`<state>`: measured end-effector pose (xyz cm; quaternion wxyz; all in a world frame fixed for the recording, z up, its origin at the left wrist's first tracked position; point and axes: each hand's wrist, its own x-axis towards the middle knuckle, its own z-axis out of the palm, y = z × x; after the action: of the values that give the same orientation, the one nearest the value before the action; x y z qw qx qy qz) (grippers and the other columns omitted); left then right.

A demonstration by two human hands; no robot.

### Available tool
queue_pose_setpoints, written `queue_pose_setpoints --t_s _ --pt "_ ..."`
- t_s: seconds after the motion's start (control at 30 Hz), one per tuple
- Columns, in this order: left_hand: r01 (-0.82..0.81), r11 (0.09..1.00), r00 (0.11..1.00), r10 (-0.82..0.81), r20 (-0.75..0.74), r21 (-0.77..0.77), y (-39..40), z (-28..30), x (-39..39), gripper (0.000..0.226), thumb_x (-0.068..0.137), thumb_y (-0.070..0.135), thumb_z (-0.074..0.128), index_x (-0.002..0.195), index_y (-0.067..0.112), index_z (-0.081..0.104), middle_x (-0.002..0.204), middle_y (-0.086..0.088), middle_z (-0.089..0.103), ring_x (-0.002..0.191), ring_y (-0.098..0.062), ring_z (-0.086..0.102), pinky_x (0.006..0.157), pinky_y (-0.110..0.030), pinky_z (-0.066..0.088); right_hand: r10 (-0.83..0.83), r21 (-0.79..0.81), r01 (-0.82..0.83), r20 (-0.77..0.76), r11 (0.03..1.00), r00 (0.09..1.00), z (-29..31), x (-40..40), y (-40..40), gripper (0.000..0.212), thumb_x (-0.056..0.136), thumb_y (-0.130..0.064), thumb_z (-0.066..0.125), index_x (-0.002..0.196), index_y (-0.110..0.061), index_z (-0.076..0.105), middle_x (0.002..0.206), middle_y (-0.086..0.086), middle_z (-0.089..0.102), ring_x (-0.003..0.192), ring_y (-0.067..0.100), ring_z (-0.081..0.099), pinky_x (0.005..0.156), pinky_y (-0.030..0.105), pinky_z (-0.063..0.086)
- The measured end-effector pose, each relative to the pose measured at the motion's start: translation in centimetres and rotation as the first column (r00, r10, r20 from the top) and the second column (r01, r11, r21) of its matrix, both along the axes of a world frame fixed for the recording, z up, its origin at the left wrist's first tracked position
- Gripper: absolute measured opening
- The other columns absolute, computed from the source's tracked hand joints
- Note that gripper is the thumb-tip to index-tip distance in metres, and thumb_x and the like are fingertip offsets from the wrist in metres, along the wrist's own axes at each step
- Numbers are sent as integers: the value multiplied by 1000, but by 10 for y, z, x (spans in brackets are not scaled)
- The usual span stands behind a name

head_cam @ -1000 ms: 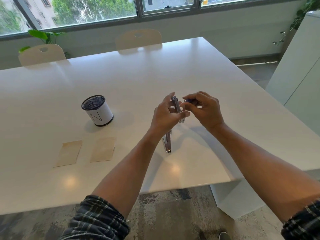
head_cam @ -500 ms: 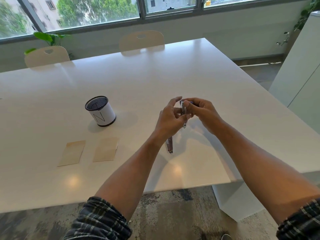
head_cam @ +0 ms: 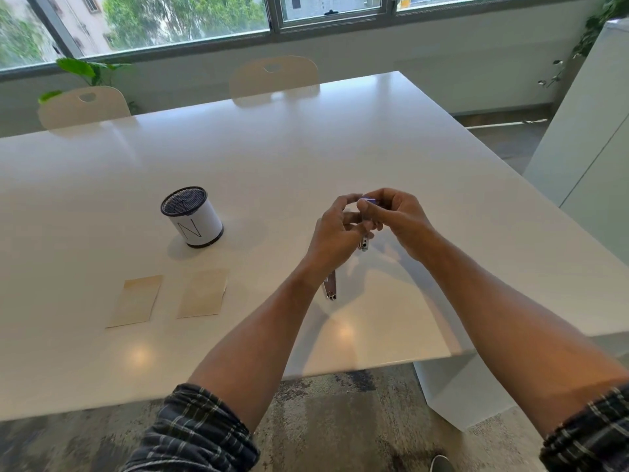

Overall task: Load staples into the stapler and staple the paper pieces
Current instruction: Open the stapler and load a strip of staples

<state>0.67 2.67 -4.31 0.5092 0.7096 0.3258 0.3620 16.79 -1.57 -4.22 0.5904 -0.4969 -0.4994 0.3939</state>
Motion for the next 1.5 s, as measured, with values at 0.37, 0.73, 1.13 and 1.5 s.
queue_pose_setpoints --t_s 0.37,0.73,1.13,1.5 --pt "-45 996 998 49 -41 81 -1 -3 -1 47 89 14 76 131 23 57 94 6 80 82 -11 78 75 -33 65 -9 54 9 -10 999 1000 -2 -1 -3 31 77 -36 87 100 -18 77 81 -2 75 74 13 68 68 23 56" --pt "-68 992 996 73 -53 104 1 -3 -1 47 87 15 78 129 23 58 95 4 80 81 -9 78 76 -34 65 -20 53 19 26 998 999 -5 0 0 18 86 -24 83 102 -18 76 81 -6 75 74 9 69 69 20 56" --pt "-41 997 999 42 -24 68 4 -2 0 45 88 14 76 128 24 59 89 7 80 79 -14 78 72 -33 65 -59 31 57 48 998 997 -3 -3 2 23 84 -27 85 101 -15 76 81 -4 76 74 11 71 66 19 55" --pt "-22 996 996 29 89 -81 8 7 -8 37 96 1 63 132 8 60 105 -9 75 88 -22 78 73 -34 64 -136 1 136 96 991 986 1 -22 14 41 82 -38 86 104 -8 69 85 2 74 73 11 74 62 20 57"
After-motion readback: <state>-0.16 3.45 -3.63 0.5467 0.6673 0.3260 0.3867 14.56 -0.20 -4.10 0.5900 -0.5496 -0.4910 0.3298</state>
